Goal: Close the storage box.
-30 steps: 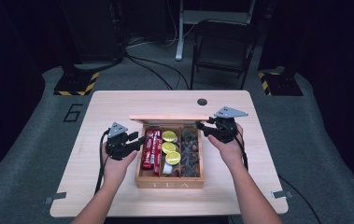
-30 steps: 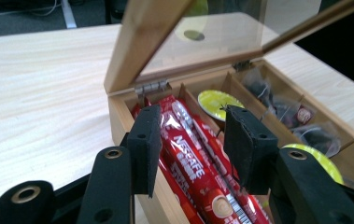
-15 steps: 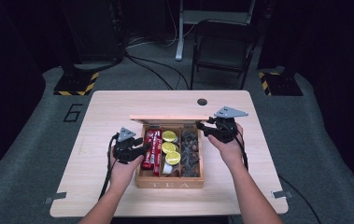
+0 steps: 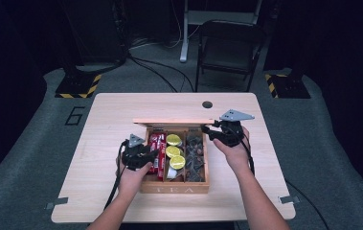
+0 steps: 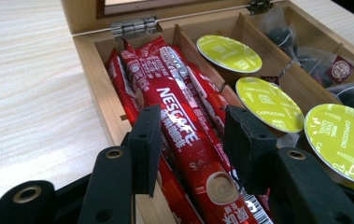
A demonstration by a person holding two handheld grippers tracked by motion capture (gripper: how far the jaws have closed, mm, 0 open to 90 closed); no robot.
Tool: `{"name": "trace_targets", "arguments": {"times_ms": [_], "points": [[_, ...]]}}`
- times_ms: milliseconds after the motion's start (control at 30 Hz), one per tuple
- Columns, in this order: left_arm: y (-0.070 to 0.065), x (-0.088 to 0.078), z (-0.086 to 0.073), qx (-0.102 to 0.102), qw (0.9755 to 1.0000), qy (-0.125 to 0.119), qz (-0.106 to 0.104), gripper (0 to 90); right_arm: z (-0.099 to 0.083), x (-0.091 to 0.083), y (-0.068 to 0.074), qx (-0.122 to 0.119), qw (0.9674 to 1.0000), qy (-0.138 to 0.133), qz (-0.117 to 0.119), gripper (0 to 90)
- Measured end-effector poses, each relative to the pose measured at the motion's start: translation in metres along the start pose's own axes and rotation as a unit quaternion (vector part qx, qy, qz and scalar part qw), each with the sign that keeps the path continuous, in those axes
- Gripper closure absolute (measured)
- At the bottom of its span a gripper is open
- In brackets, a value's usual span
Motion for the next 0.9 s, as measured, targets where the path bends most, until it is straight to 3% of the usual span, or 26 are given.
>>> {"name": "trace_targets", "arguments": {"times_ms": [167,400,567,667,767,900], "points": [[-0.0021,0.0023,-0.0014,0.003,1.0,0.005,0.004,58.0,0.0,-0.0001,0.0,0.0,1.0,0.0,0.0,55.1],[-0.0056,0.0049,-0.0016,0.029,0.9993,0.021,0.014,58.5,-0.0001,-0.0001,0.0002,0.001,1.0,0.0,0.0,55.1],[-0.0066,0.0066,-0.0015,0.032,0.9989,0.024,0.024,60.7,-0.0001,-0.0001,0.0001,0.0,1.0,0.0,0.0,55.0],[-0.0061,0.0048,-0.0001,0.031,0.9989,0.022,0.027,68.4,-0.0001,-0.0001,0.0001,0.0,1.0,0.0,0.0,55.1],[-0.0042,0.0028,0.0015,0.05,0.9979,0.026,0.031,76.5,-0.0002,-0.0002,0.0001,0.0,1.0,0.0,0.001,55.1],[-0.0038,0.0007,0.0041,0.042,0.9984,0.024,0.031,81.6,-0.0001,0.0,-0.0002,0.001,1.0,-0.002,0.0,55.1]]}}
Point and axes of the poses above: each handheld gripper's, and its own axes: x roughly forward along the jaws, z roughly out of its top, y roughly to its left, the point moved 3 cm from there along x, roughly forward along the jaws, and after that the axes turned 12 degrees about -y, right-handed, at the moved point
